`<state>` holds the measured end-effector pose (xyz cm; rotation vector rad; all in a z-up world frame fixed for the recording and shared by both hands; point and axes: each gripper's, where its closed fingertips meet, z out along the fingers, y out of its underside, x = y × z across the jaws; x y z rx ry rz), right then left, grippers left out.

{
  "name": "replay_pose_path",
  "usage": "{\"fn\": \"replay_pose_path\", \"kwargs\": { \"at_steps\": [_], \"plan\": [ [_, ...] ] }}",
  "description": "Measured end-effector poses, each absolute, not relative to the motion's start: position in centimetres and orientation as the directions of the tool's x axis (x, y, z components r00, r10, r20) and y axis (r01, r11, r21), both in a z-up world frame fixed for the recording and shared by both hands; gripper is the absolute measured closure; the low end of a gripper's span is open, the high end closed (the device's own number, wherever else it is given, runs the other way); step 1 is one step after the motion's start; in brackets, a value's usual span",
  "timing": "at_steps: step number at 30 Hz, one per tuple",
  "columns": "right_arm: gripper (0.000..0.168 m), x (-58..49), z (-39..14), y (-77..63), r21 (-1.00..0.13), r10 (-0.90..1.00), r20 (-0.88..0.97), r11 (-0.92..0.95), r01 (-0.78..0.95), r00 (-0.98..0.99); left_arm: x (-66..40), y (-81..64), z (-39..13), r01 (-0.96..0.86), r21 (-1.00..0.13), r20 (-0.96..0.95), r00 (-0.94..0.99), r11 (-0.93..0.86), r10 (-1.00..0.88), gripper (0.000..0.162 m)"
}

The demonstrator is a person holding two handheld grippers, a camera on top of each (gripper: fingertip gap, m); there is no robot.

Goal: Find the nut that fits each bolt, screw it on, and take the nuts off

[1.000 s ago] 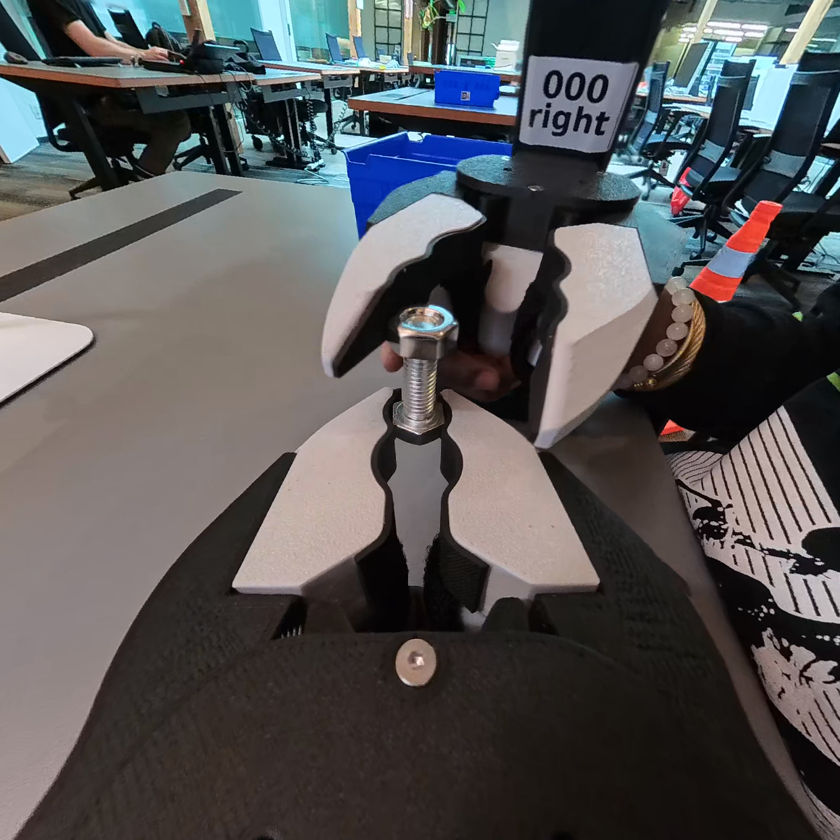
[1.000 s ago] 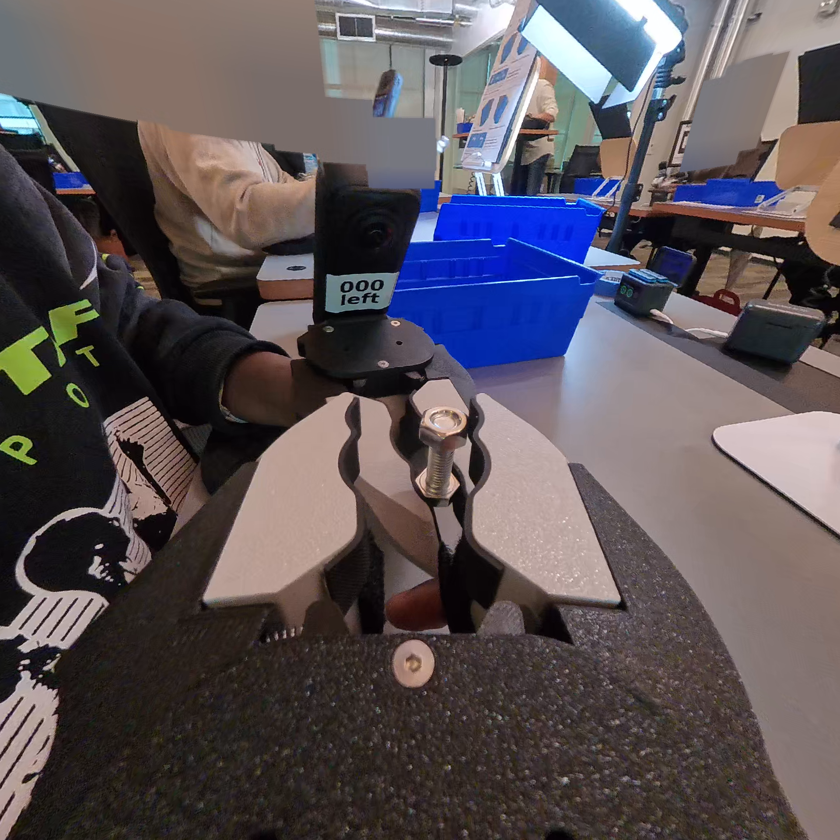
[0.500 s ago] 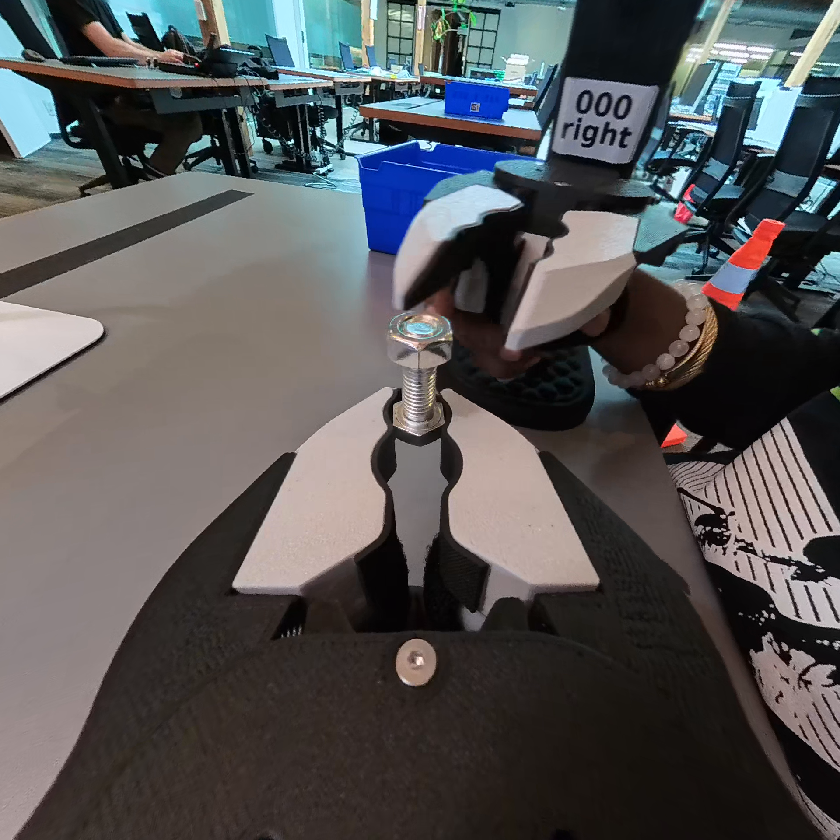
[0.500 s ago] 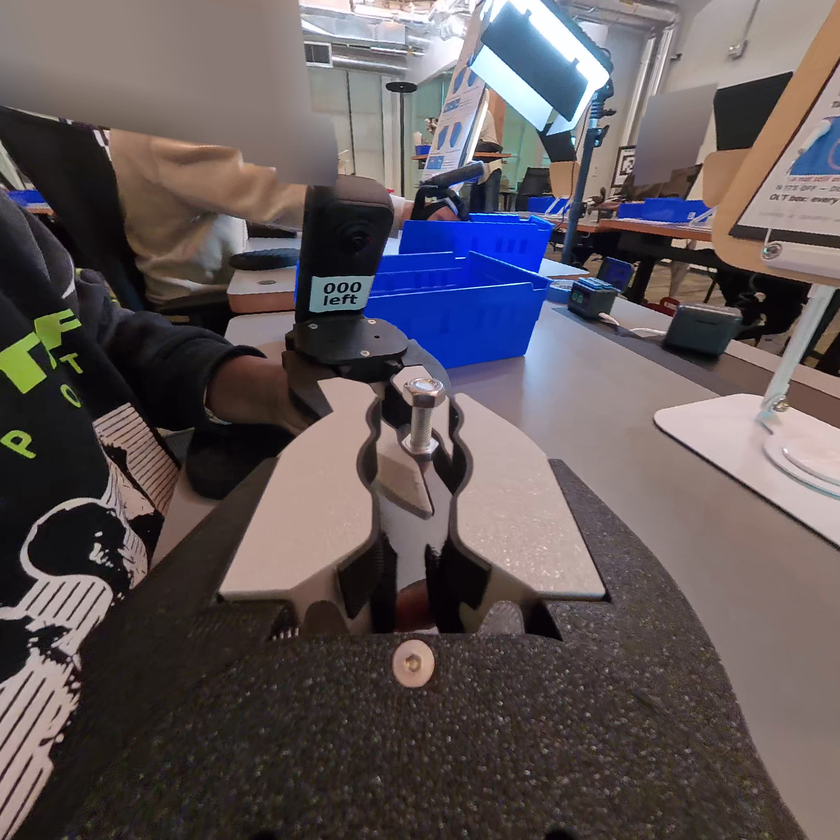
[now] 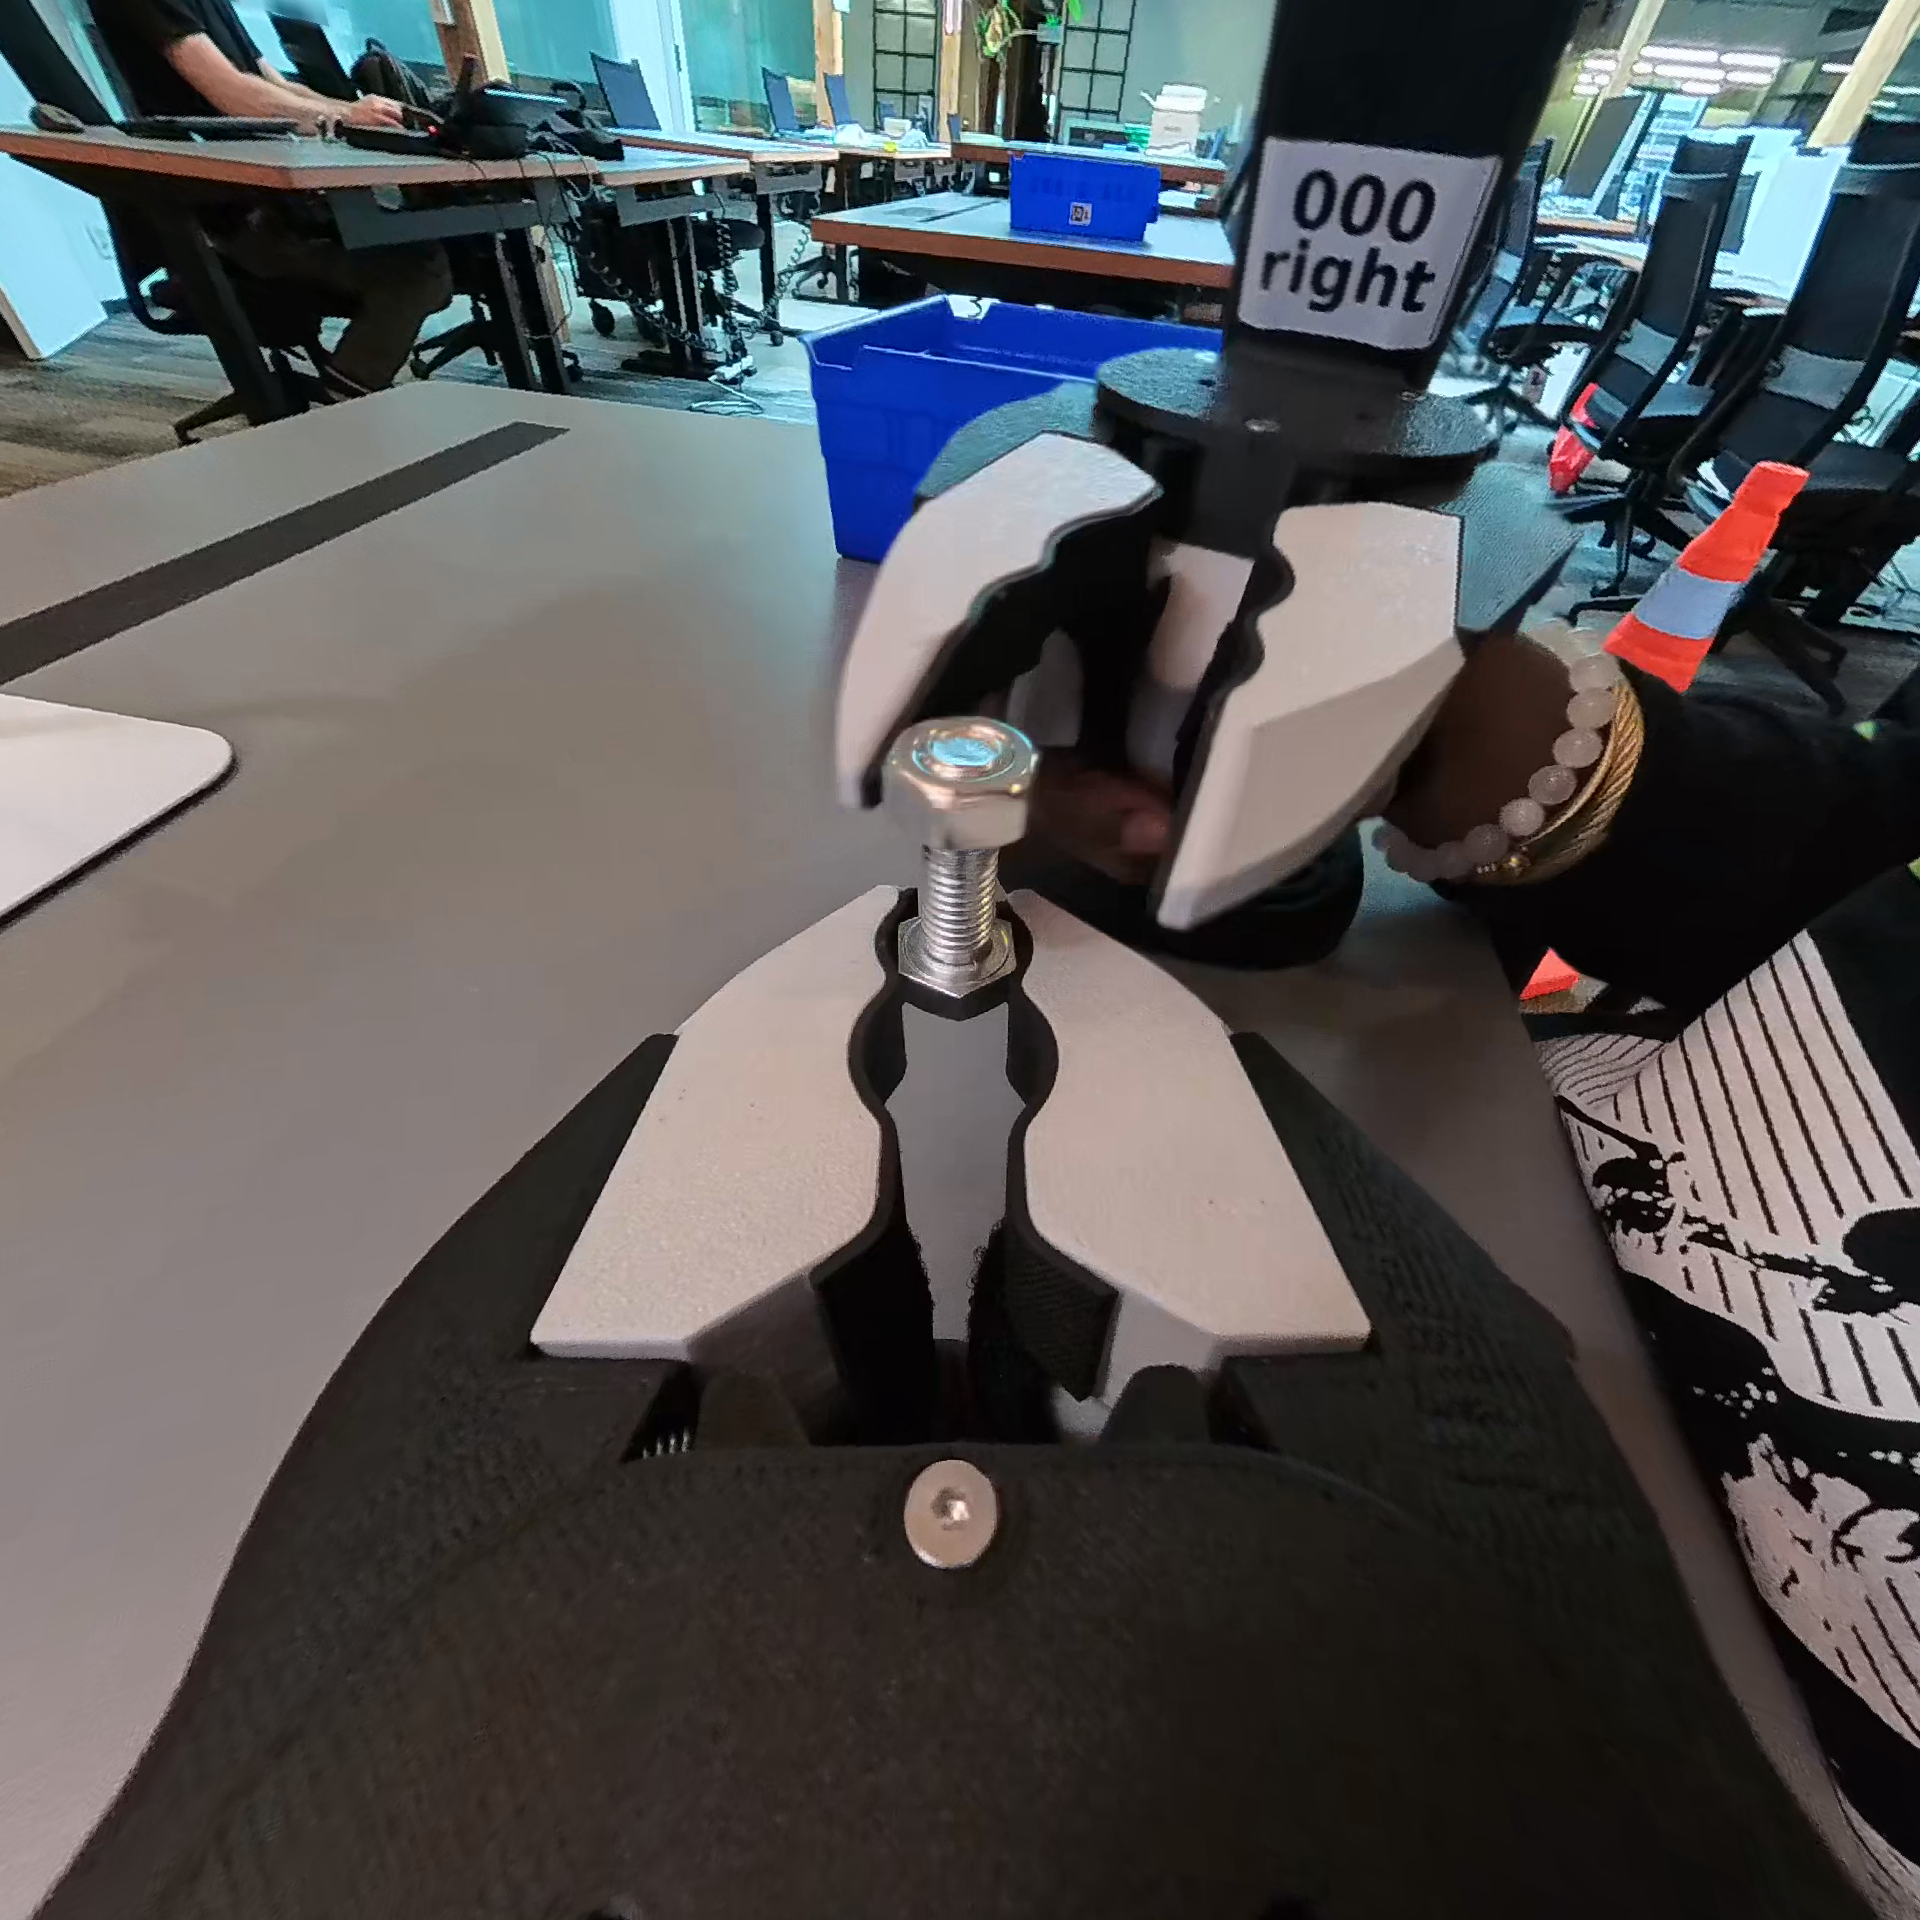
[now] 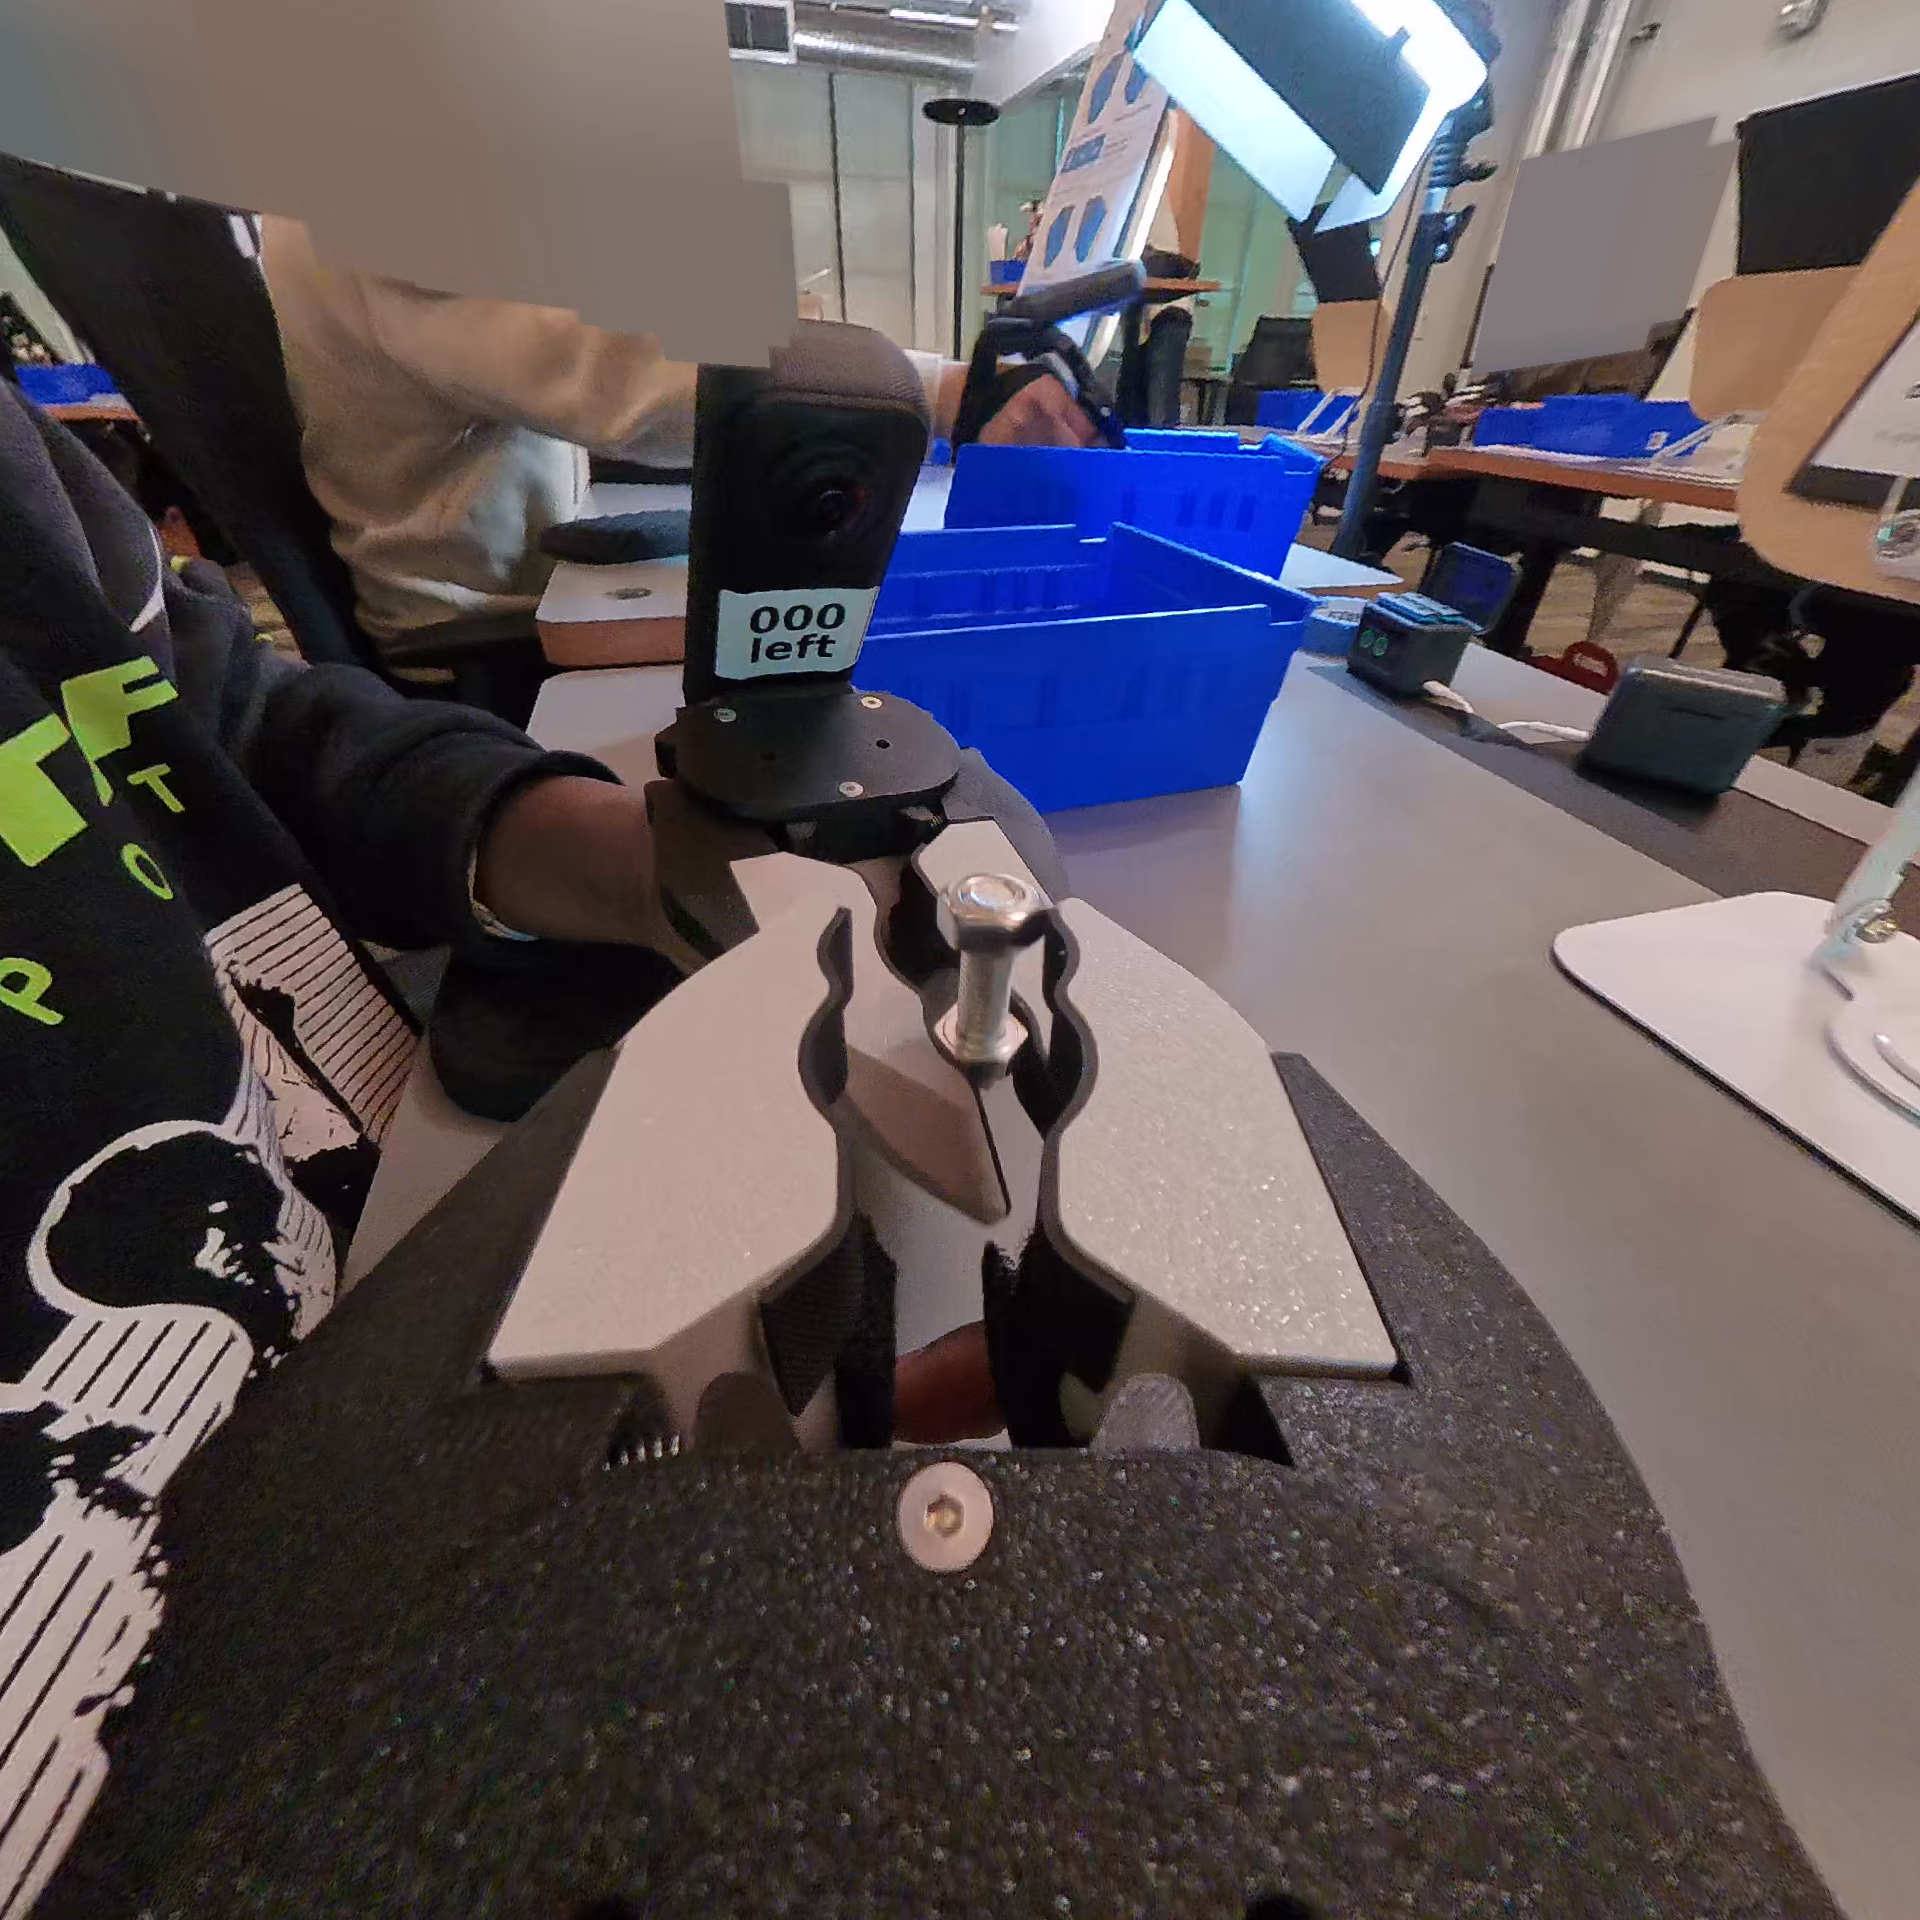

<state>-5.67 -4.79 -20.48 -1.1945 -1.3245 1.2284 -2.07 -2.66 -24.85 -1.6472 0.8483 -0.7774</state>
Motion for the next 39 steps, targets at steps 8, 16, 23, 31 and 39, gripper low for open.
{"fn": "replay_pose_path", "kwargs": {
  "at_steps": [8,16,23,31,39],
  "plan": [
    [0.153,-3.9,-19.9,-4.5,-0.999,0.998,0.037,0.038,0.015,-0.057,-2.1,-2.6,-24.8,-0.139,-0.975,0.075,0.536,-0.175,-0.841,0.147],
    [0.117,-6.8,-20.4,-5.0,-0.999,0.992,-0.015,-0.010,0.045,-0.129,-1.8,-2.9,-25.0,-0.151,-0.972,0.076,0.515,-0.178,-0.854,0.147],
    [0.126,-6.9,-20.7,-5.4,-0.997,0.991,0.018,0.027,0.066,-0.133,-1.8,-2.9,-24.9,-0.156,-0.973,0.066,0.518,-0.170,-0.853,0.147],
    [0.152,-3.7,-19.9,-5.0,-1.000,0.996,0.021,0.023,0.021,-0.088,-2.2,-2.6,-24.7,-0.133,-0.974,0.084,0.535,-0.182,-0.840,0.147],
    [0.122,-5.7,-20.1,-4.5,-1.000,0.996,0.004,0.005,0.021,-0.090,-1.9,-2.9,-24.8,-0.146,-0.973,0.075,0.523,-0.177,-0.849,0.147]
  ]
}}
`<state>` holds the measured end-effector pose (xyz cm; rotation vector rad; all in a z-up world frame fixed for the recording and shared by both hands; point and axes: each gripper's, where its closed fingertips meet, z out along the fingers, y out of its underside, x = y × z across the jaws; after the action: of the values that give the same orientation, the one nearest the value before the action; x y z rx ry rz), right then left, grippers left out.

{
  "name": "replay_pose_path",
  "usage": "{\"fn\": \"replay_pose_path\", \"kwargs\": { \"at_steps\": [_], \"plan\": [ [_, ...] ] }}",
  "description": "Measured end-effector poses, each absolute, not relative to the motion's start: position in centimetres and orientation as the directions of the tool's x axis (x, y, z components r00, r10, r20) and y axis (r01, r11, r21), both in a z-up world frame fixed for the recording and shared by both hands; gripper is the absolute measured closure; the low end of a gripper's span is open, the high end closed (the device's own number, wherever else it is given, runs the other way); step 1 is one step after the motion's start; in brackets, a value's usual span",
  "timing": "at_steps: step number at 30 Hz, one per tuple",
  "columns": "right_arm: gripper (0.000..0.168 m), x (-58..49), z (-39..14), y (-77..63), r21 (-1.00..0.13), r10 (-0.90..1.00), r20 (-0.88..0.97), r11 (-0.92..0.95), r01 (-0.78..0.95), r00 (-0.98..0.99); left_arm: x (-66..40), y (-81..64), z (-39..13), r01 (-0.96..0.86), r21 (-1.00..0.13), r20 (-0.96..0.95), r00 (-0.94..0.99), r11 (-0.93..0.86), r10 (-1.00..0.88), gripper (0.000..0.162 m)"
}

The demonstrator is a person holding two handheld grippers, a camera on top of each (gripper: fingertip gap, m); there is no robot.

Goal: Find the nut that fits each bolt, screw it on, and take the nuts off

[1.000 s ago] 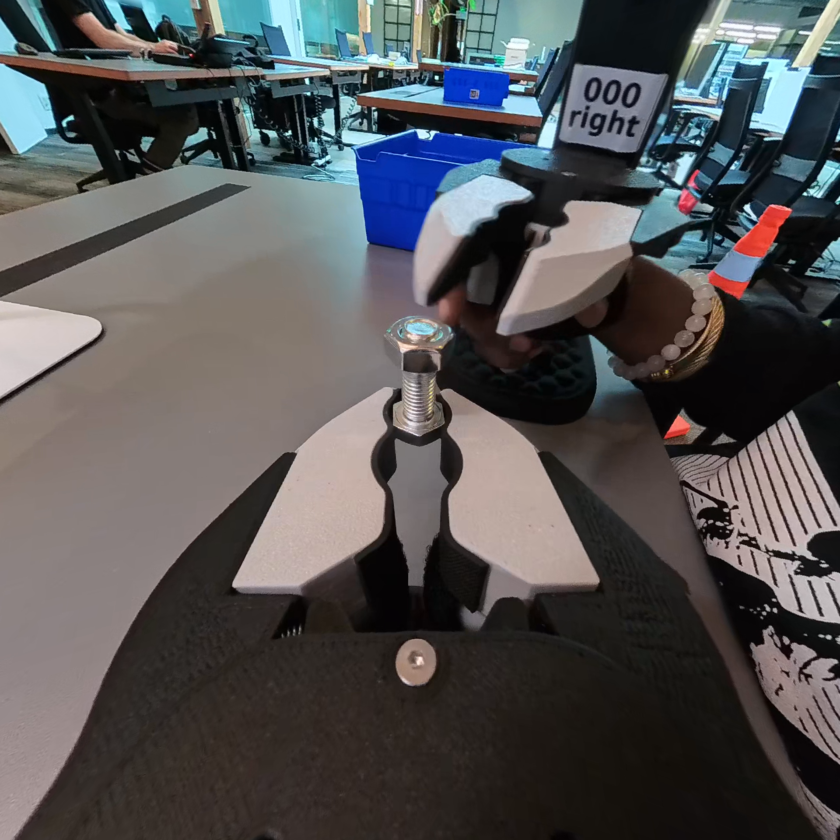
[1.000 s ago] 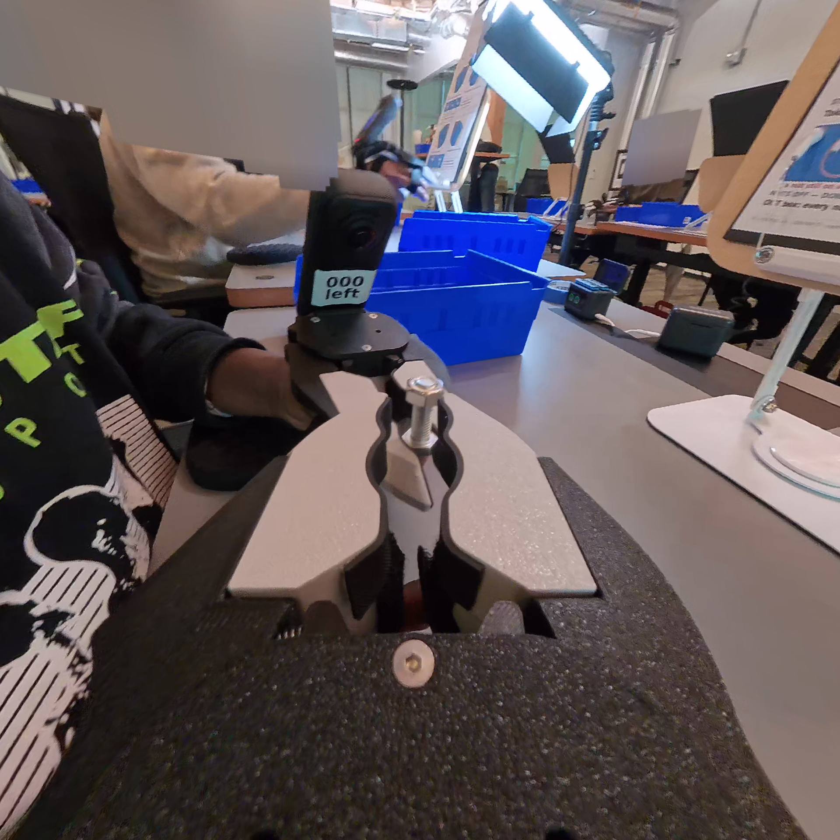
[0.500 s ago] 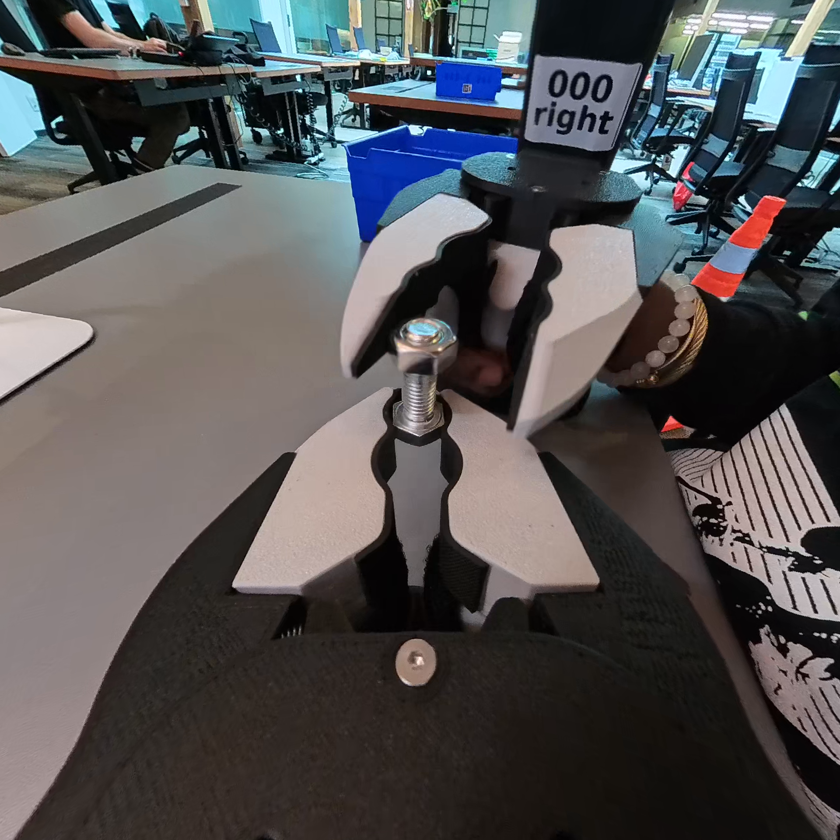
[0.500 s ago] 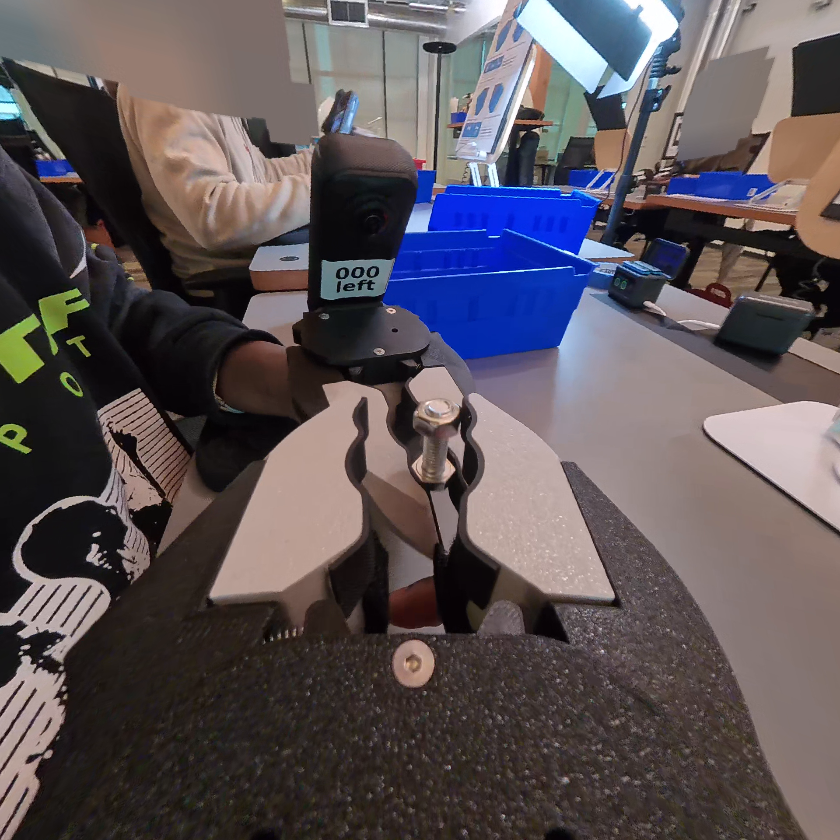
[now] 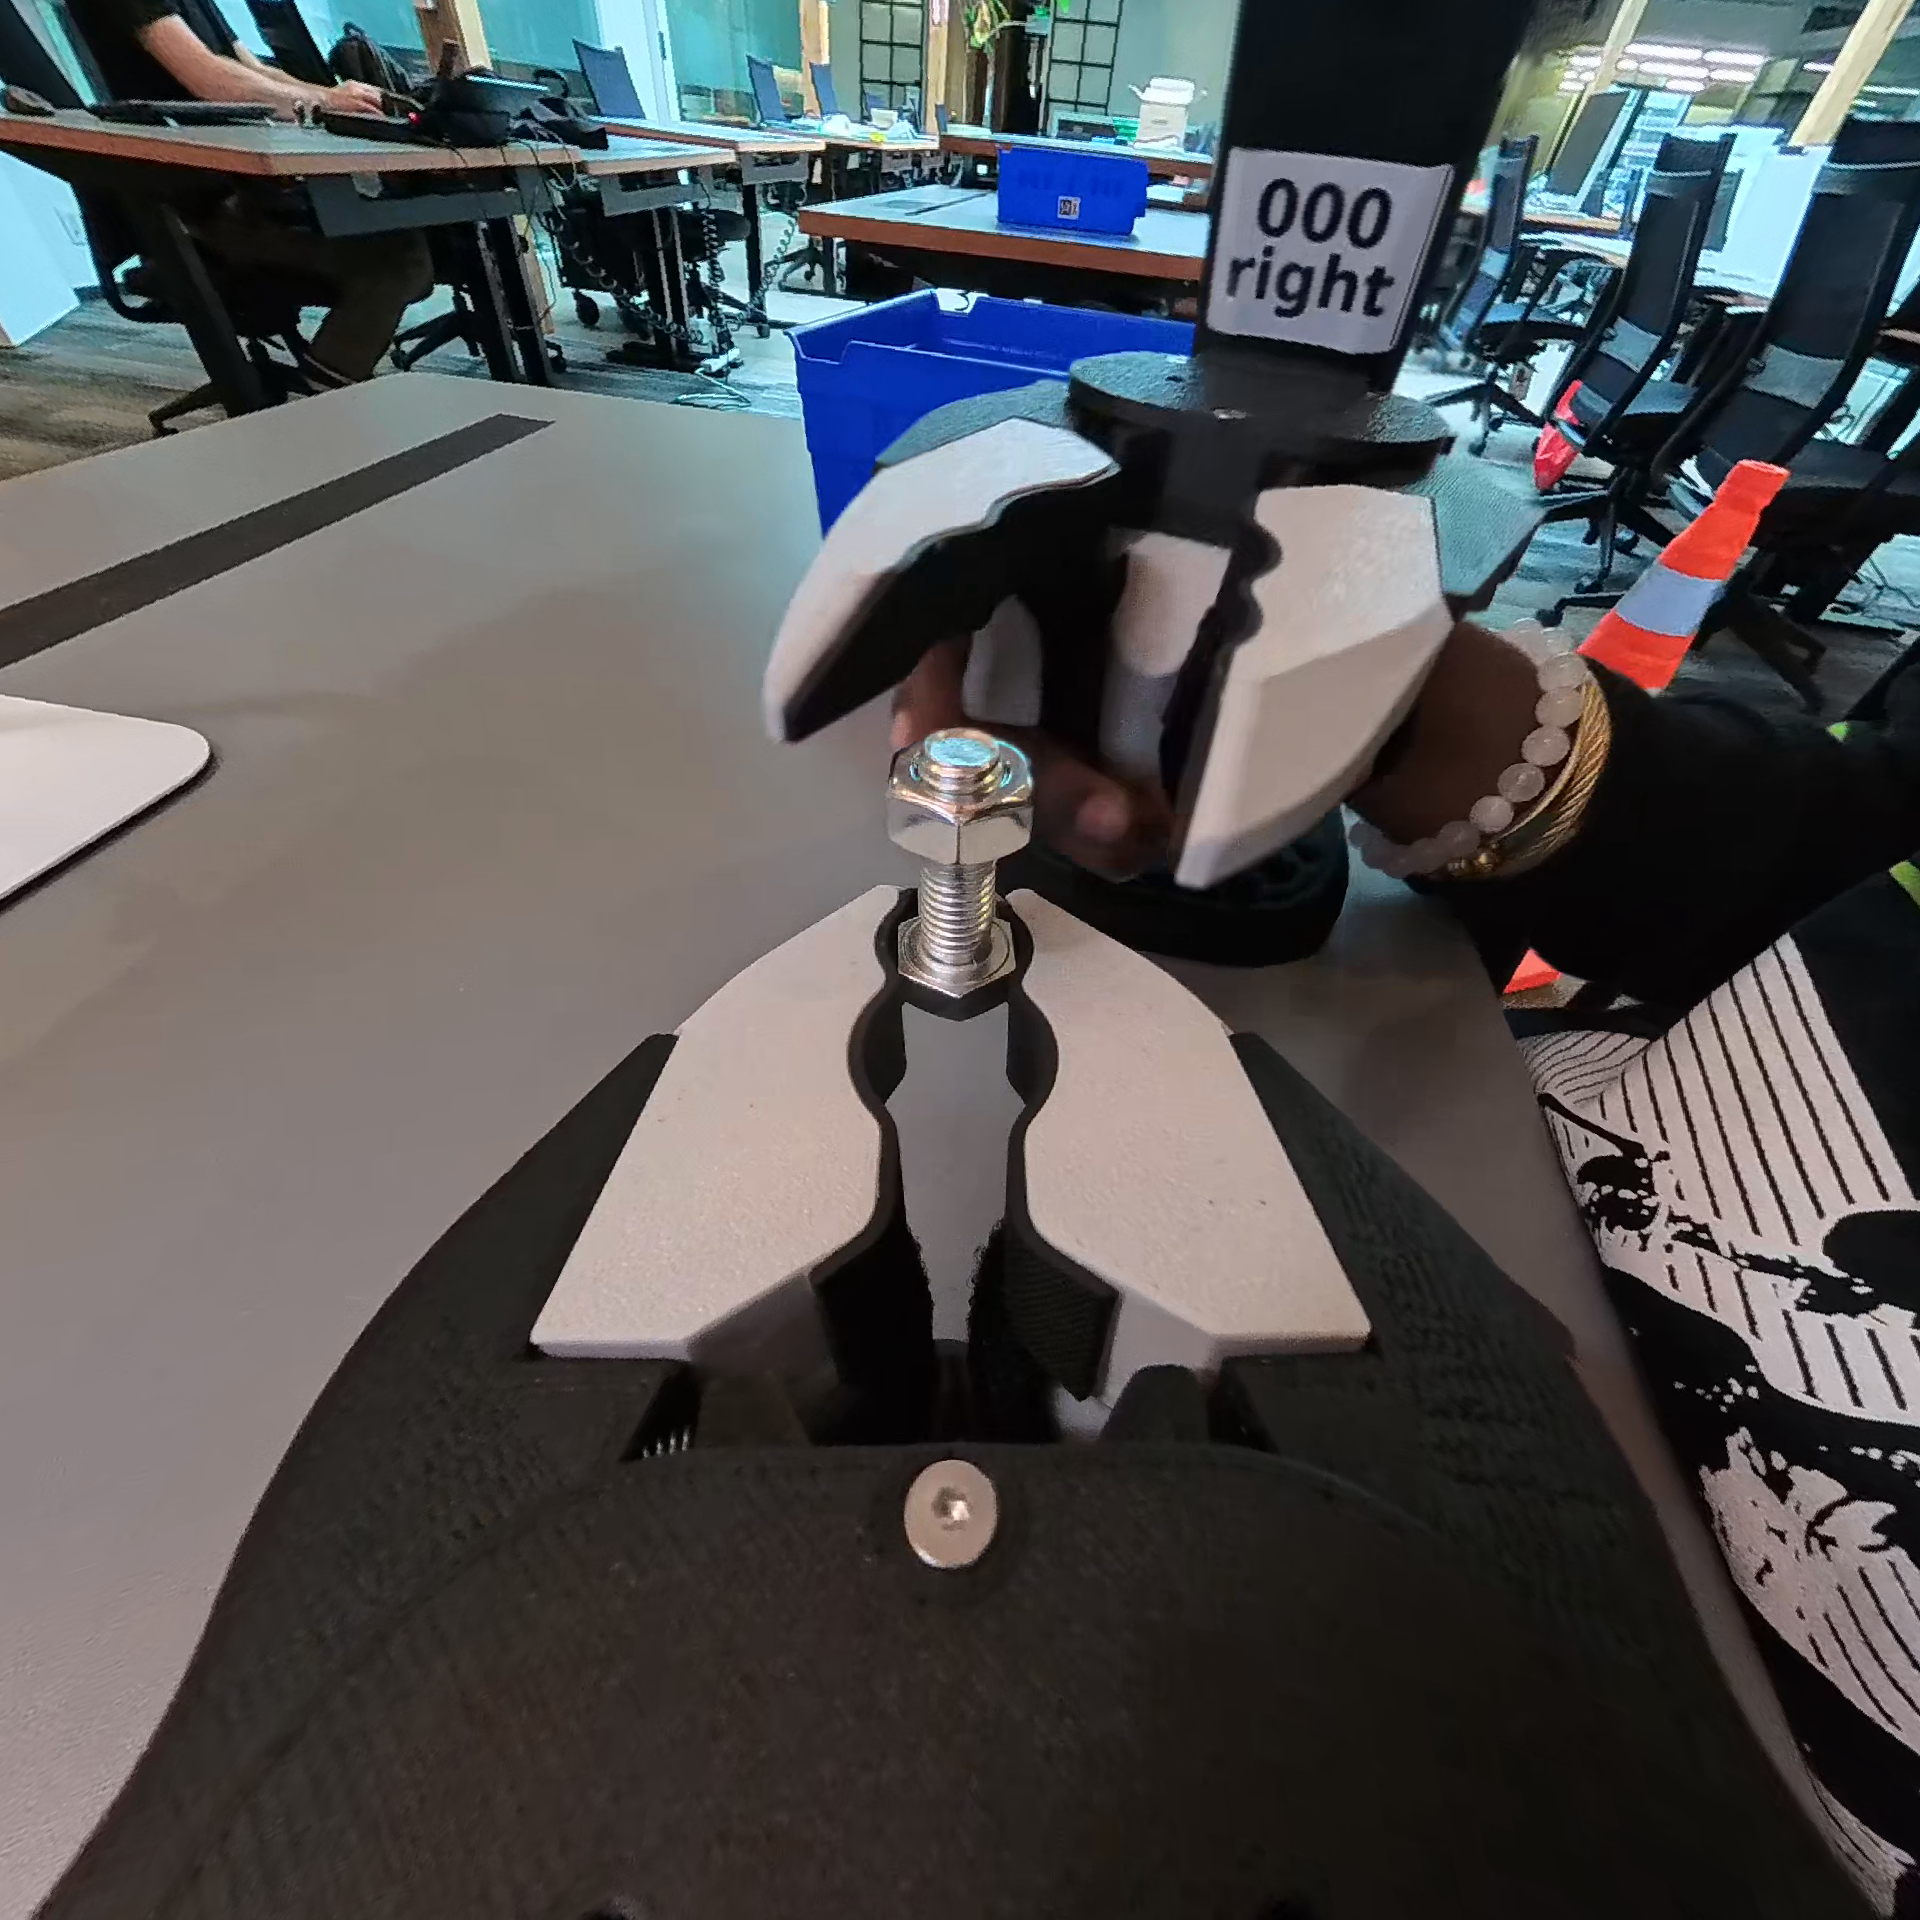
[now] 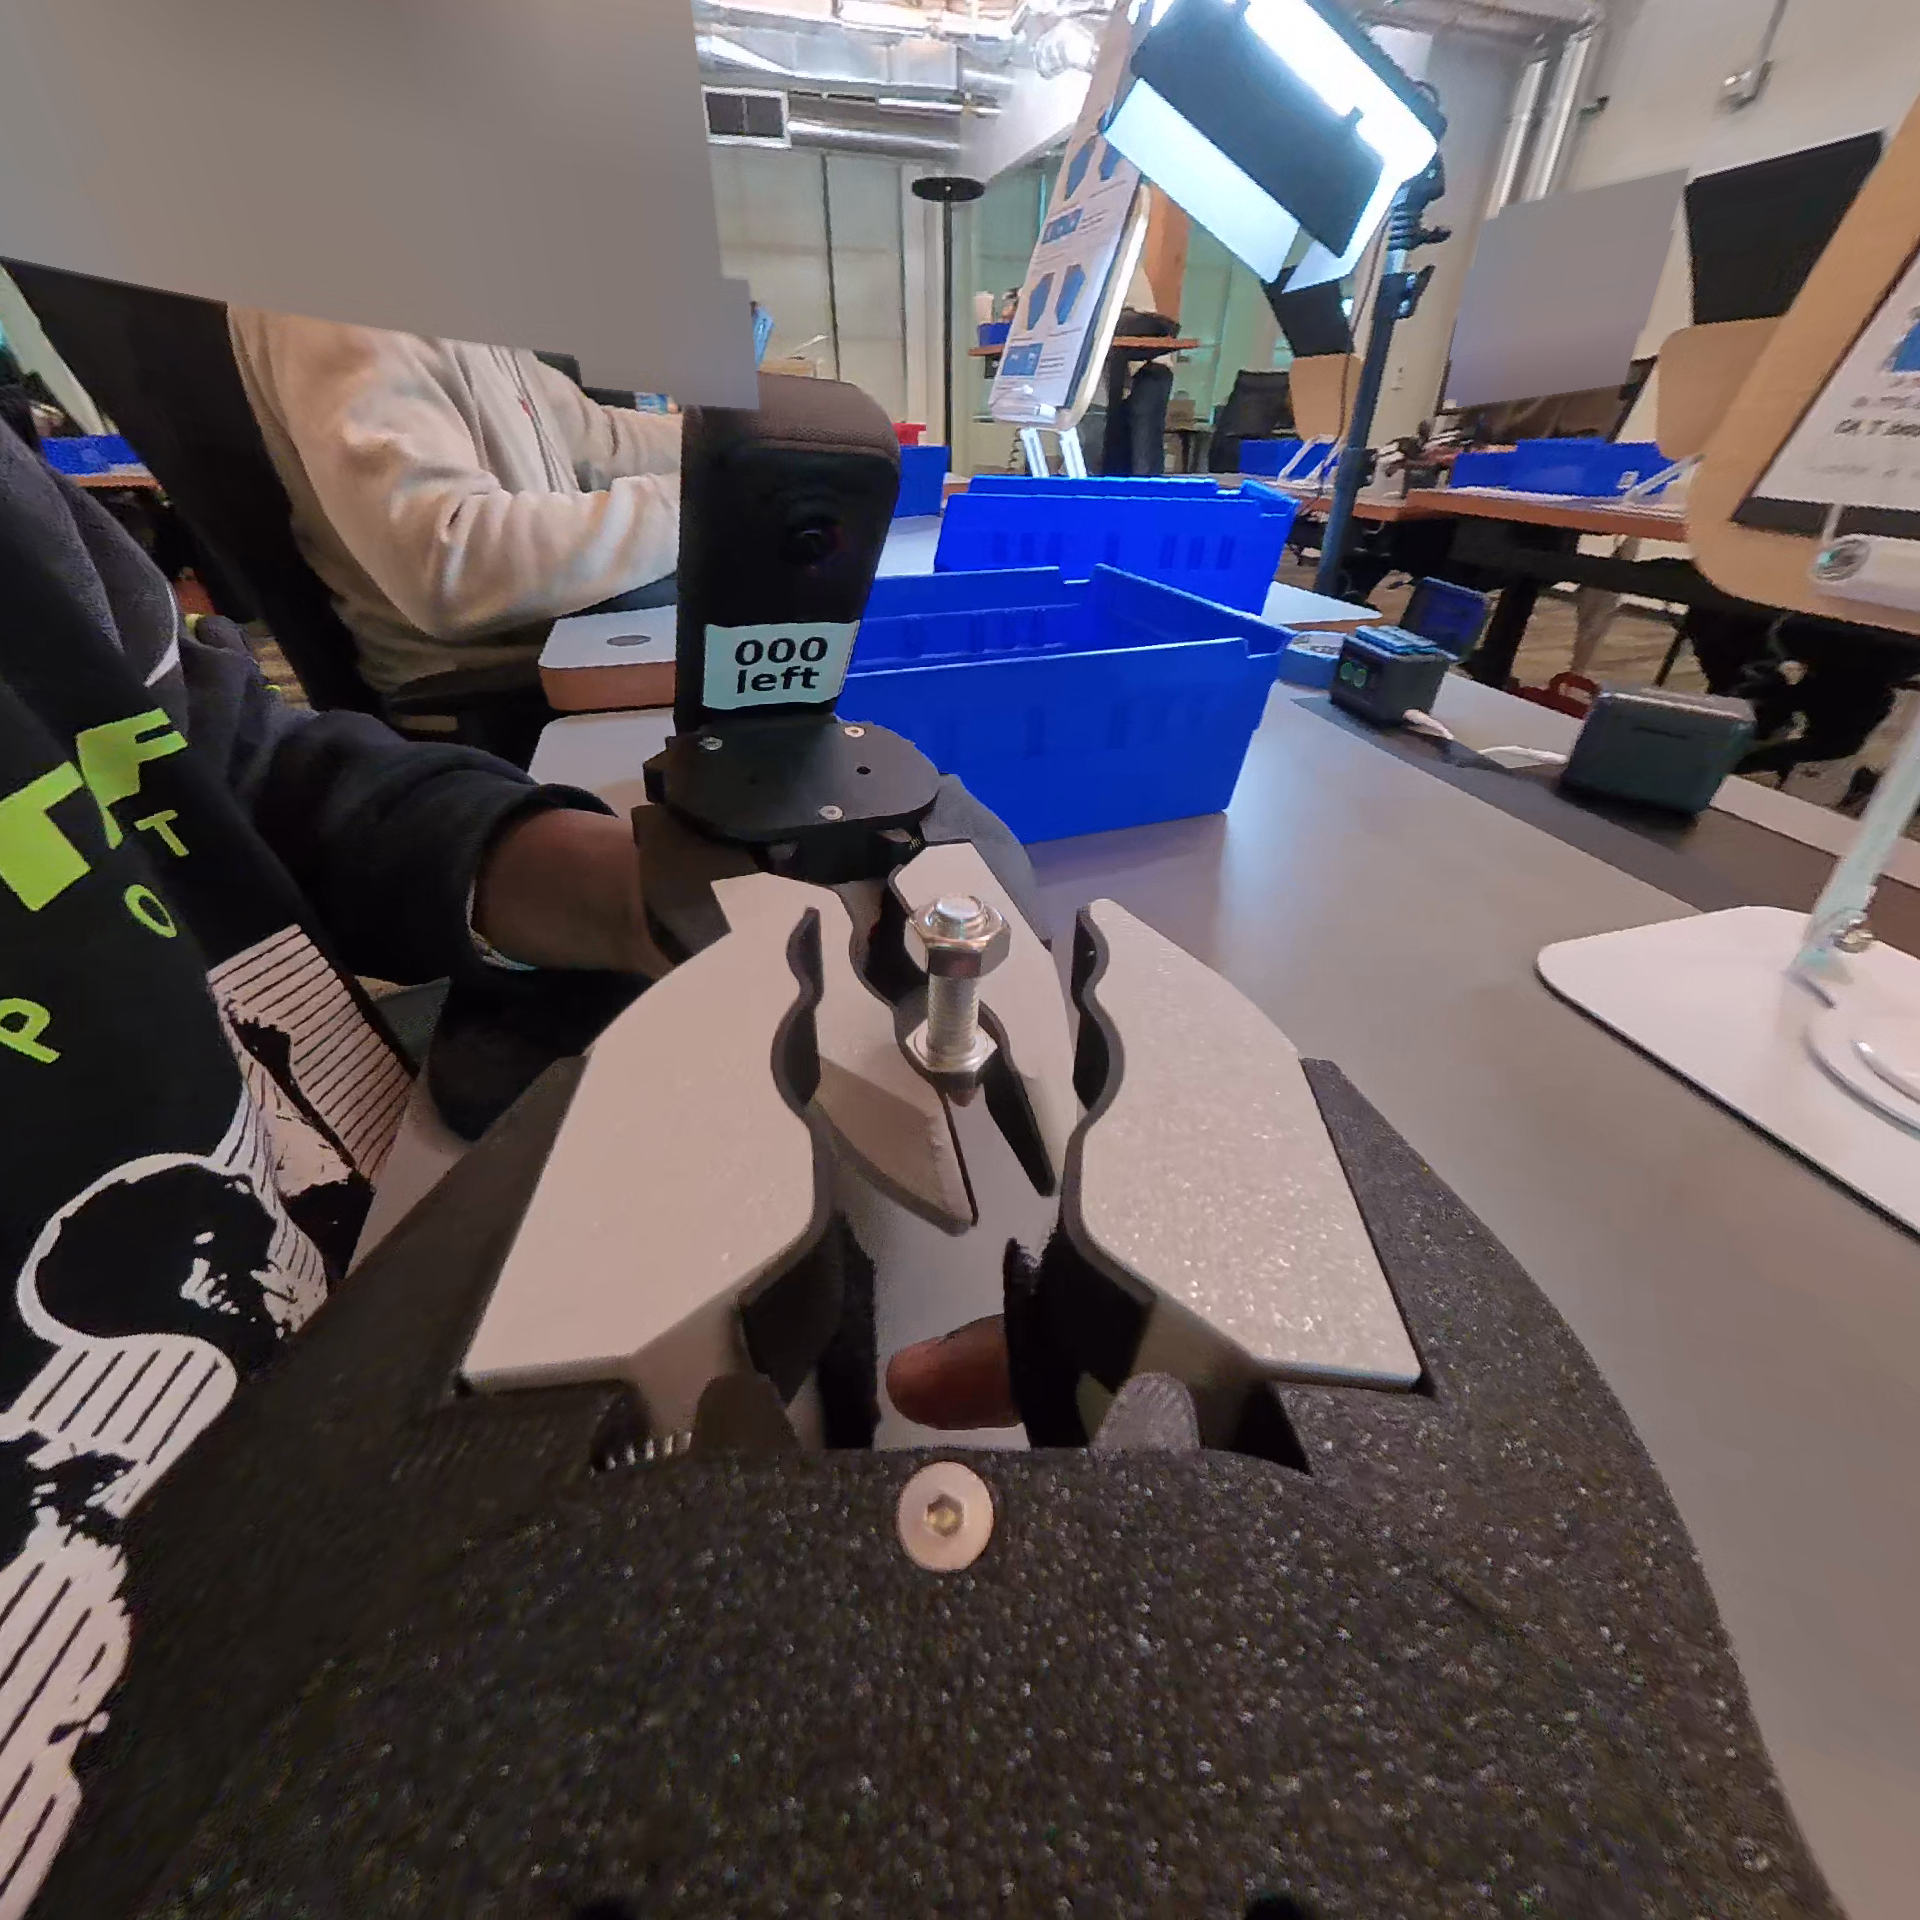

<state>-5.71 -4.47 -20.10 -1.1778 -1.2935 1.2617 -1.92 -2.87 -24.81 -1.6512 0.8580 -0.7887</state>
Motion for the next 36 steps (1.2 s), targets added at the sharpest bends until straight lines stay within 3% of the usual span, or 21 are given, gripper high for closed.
{"fn": "replay_pose_path", "kwargs": {
  "at_steps": [11,16,19,22,29,36],
  "plan": [
    [0.123,-6.6,-20.6,-5.5,-0.997,0.989,0.027,0.037,0.064,-0.145,-1.9,-2.9,-24.8,-0.148,-0.973,0.074,0.520,-0.176,-0.851,0.147],
    [0.148,-4.2,-20.3,-5.0,-0.999,0.994,0.036,0.040,0.035,-0.100,-2.1,-2.7,-24.6,-0.132,-0.974,0.086,0.530,-0.183,-0.843,0.147],
    [0.154,-3.4,-20.1,-4.7,-0.999,0.996,0.040,0.043,0.032,-0.086,-2.1,-2.8,-24.7,-0.133,-0.974,0.089,0.527,-0.186,-0.845,0.147],
    [0.153,-3.6,-19.6,-3.9,-1.000,0.998,0.029,0.029,0.000,-0.053,-1.9,-2.9,-24.9,-0.143,-0.972,0.086,0.523,-0.187,-0.848,0.147],
    [0.120,-6.8,-20.6,-4.9,-0.998,0.987,-0.030,-0.021,0.056,-0.157,-1.7,-3.1,-25.0,-0.150,-0.970,0.089,0.510,-0.191,-0.855,0.147],
    [0.125,-7.0,-20.9,-5.6,-0.997,0.984,-0.010,0.004,0.081,-0.178,-1.8,-3.1,-25.0,-0.152,-0.970,0.085,0.515,-0.188,-0.853,0.147]
  ]
}}
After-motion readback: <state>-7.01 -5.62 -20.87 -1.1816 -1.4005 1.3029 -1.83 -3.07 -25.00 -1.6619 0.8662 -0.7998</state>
